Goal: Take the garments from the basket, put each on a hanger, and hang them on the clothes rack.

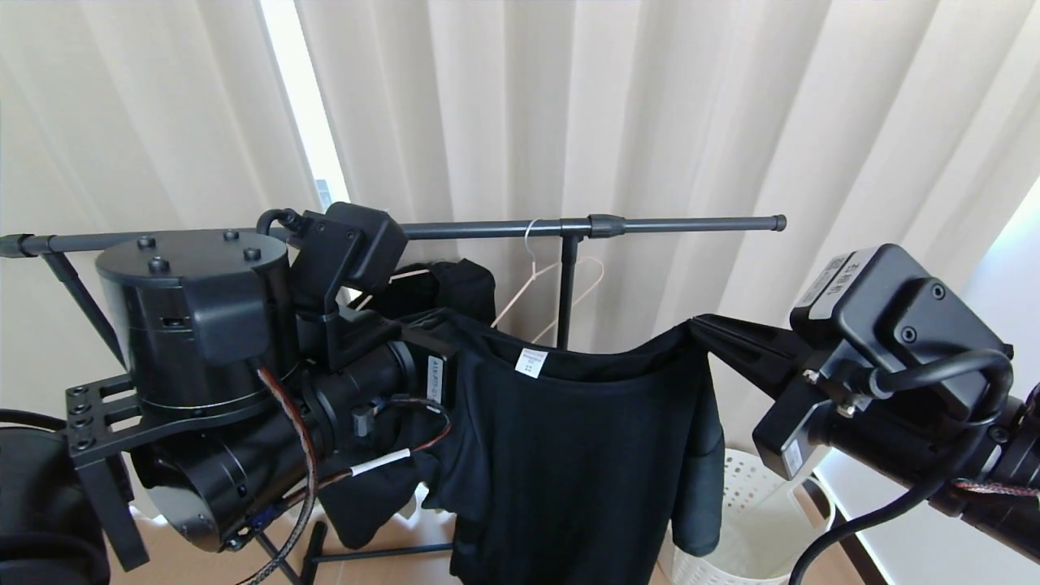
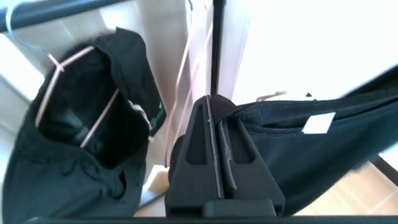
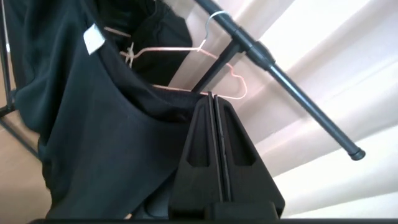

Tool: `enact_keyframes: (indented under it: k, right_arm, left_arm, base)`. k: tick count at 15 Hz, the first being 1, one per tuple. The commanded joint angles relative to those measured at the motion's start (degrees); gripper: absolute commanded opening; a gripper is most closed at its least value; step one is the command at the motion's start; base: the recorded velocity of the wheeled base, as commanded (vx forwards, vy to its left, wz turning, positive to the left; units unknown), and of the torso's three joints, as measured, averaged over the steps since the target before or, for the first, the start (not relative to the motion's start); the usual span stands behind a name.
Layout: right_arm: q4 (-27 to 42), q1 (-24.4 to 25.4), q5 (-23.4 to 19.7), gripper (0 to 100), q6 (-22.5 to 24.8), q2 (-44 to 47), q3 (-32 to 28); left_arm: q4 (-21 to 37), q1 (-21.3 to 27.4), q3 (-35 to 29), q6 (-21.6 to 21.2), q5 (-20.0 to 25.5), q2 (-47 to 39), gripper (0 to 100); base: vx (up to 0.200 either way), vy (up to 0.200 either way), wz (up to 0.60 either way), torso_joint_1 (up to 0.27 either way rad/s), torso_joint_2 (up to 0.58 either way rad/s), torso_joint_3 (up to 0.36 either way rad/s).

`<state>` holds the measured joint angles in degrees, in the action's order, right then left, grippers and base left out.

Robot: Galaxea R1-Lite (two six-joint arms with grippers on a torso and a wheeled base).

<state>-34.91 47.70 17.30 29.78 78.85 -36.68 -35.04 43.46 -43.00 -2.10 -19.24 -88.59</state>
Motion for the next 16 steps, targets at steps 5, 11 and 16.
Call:
enact_keyframes:
  k: [5,11,16]
  right_arm:
    - [-0.1,-1.3,-0.1,0,0.0,1.3,-0.3]
    - [-0.2,-5.5,-0.3,0,-0.1,0.6,-1.9]
    - [0.3,-5.3,-0.3,0,0.0,-1.2,-1.3]
  left_arm:
    - [0.1,-1.2,0.7,-2.2,8.3,1.8,0]
    - [4.2,-3.0,-1.1,-4.8,13.3,3.4,0]
    - [4.3,-3.1,-3.3,-4.8,14.6,3.0,0]
  base:
    - [0.0,0.0,0.0,0.0,0.0,0.0]
    - [0.0,0.0,0.0,0.0,0.0,0.0]
    - [0.0,0.0,0.0,0.0,0.0,0.0]
